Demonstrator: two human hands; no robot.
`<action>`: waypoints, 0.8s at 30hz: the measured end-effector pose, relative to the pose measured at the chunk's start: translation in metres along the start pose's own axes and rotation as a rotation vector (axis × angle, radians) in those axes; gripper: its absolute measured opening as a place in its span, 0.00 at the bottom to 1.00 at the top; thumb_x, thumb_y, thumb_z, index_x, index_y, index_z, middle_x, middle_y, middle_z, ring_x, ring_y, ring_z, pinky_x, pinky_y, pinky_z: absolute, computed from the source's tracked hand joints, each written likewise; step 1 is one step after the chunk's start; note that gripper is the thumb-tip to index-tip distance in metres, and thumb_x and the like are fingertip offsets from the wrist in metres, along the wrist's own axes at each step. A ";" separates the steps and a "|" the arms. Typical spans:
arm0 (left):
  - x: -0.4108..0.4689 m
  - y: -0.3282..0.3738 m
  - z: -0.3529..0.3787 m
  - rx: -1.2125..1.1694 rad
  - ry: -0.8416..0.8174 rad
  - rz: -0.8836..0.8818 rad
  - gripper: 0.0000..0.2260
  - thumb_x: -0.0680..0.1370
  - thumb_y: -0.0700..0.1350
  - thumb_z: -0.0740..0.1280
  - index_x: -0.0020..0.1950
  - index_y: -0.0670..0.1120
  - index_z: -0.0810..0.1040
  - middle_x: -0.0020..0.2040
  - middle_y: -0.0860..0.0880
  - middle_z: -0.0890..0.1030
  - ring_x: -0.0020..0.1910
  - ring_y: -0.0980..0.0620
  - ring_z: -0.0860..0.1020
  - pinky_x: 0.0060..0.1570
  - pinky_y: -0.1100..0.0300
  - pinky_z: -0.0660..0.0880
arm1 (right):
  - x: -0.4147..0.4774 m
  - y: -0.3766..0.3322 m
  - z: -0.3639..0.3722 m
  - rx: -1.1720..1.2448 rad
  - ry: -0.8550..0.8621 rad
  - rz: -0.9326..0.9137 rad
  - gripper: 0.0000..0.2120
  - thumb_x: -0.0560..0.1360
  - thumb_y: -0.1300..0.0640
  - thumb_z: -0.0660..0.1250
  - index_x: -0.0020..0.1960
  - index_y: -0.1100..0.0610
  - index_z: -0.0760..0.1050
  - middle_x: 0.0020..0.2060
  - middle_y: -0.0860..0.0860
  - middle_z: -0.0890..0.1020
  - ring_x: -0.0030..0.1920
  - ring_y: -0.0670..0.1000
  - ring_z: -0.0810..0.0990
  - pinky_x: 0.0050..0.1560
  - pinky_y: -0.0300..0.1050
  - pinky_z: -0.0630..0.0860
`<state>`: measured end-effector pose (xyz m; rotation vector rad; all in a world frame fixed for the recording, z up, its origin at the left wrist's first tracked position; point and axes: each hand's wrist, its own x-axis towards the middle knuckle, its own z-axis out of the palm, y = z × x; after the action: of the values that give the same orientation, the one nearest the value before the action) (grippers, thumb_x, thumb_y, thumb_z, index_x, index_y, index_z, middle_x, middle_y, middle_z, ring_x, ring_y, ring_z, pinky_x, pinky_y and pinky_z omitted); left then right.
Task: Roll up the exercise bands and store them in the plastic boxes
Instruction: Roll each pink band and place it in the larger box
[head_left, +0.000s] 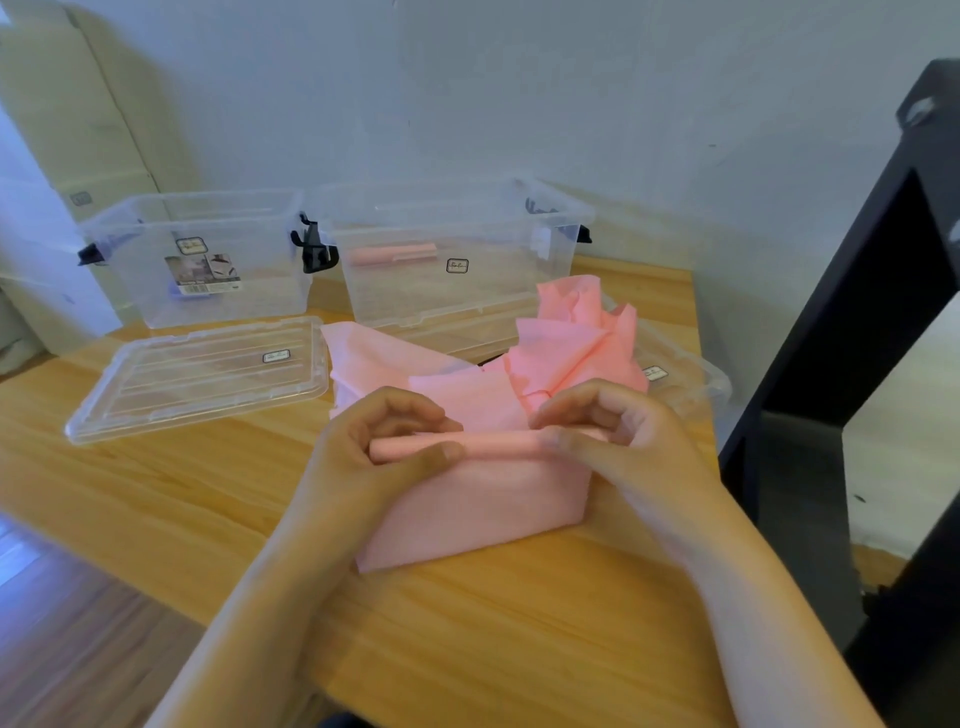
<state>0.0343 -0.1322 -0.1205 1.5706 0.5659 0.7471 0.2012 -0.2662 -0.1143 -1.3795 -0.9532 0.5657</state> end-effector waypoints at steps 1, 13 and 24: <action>0.000 0.001 -0.001 -0.001 0.005 0.030 0.13 0.64 0.40 0.80 0.43 0.51 0.81 0.46 0.49 0.86 0.48 0.56 0.82 0.47 0.67 0.76 | 0.000 0.000 -0.001 0.018 0.006 0.019 0.06 0.70 0.65 0.72 0.46 0.59 0.81 0.41 0.48 0.84 0.45 0.43 0.80 0.46 0.31 0.73; 0.001 -0.002 0.002 0.001 -0.040 -0.062 0.09 0.67 0.48 0.76 0.45 0.51 0.82 0.41 0.52 0.83 0.40 0.57 0.78 0.43 0.59 0.69 | -0.001 -0.005 0.000 0.075 0.033 -0.030 0.10 0.70 0.70 0.71 0.45 0.57 0.80 0.46 0.52 0.85 0.49 0.47 0.82 0.50 0.35 0.76; 0.000 0.002 -0.001 -0.037 0.032 0.057 0.12 0.64 0.41 0.78 0.44 0.47 0.80 0.43 0.52 0.85 0.45 0.59 0.80 0.45 0.68 0.75 | 0.000 -0.003 -0.001 0.001 0.007 0.046 0.07 0.69 0.63 0.73 0.46 0.57 0.82 0.40 0.45 0.84 0.45 0.40 0.81 0.43 0.29 0.72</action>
<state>0.0332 -0.1324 -0.1181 1.5479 0.5293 0.8226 0.2015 -0.2675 -0.1110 -1.4047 -0.9175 0.5960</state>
